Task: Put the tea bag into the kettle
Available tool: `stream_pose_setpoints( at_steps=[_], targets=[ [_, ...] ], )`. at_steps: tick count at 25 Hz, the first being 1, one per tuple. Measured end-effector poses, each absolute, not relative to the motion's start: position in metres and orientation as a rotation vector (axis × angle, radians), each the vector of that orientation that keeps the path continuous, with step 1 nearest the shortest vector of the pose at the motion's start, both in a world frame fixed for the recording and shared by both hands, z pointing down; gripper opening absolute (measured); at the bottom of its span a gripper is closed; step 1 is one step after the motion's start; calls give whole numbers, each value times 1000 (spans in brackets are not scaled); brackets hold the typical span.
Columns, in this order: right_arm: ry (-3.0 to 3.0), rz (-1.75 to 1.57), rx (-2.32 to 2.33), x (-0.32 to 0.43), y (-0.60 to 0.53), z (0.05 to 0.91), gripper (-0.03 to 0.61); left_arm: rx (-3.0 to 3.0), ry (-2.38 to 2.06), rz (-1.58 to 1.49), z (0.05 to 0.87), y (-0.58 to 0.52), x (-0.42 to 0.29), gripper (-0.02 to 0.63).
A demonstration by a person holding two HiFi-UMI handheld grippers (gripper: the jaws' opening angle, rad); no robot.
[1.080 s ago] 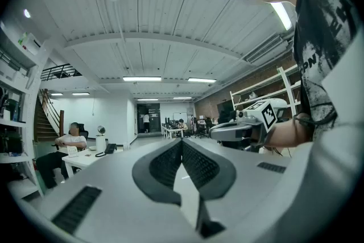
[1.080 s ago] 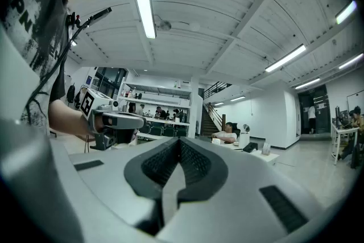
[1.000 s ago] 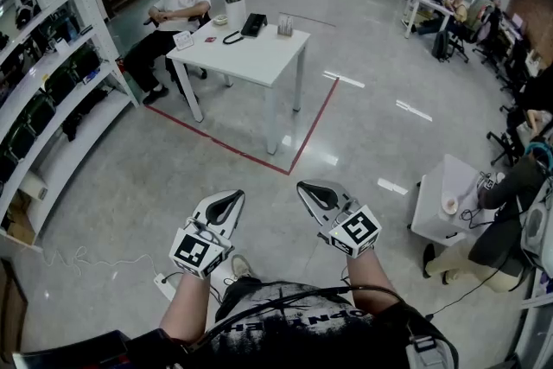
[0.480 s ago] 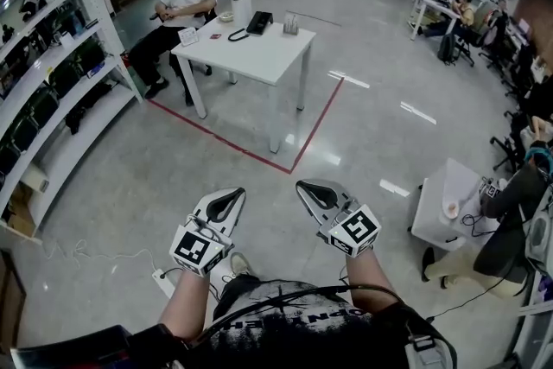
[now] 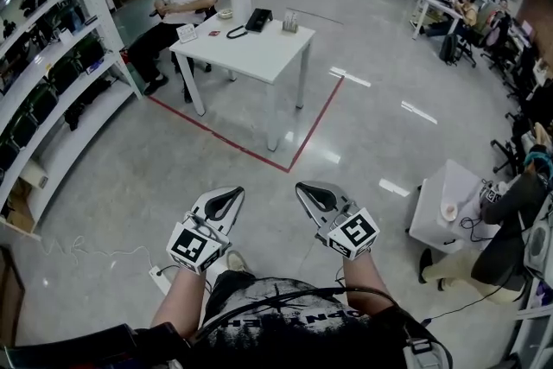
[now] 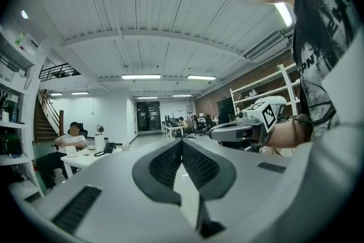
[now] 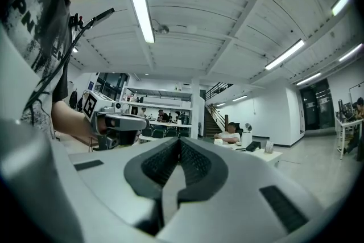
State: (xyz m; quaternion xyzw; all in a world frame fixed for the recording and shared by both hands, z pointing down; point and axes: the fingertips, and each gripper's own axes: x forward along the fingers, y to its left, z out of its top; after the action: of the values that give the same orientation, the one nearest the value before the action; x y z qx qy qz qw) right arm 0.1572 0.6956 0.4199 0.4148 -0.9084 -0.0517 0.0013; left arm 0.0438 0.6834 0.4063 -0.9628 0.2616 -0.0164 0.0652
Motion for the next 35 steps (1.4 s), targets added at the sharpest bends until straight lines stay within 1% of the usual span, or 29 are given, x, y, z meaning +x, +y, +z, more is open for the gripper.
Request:
stream_pose_setpoints(
  at_steps=[10, 19, 23, 29, 35],
  targets=[
    [-2858, -150, 1313, 166, 678, 430, 10, -2919, 790, -108, 416, 663, 50, 12],
    [-2845, -100, 1391, 169, 635, 439, 11, -2910, 721, -122, 418, 621, 51, 12],
    [-2853, -57, 1401, 161, 607, 436, 10, -2918, 703, -104, 418, 593, 43, 12],
    [-2808, -81, 1446, 144, 558, 428, 10, -2931, 652, -136, 419, 538, 23, 12],
    [-2802, -63, 1457, 122, 515, 423, 11, -2954, 599, -89, 409, 491, 8, 12]
  ],
)
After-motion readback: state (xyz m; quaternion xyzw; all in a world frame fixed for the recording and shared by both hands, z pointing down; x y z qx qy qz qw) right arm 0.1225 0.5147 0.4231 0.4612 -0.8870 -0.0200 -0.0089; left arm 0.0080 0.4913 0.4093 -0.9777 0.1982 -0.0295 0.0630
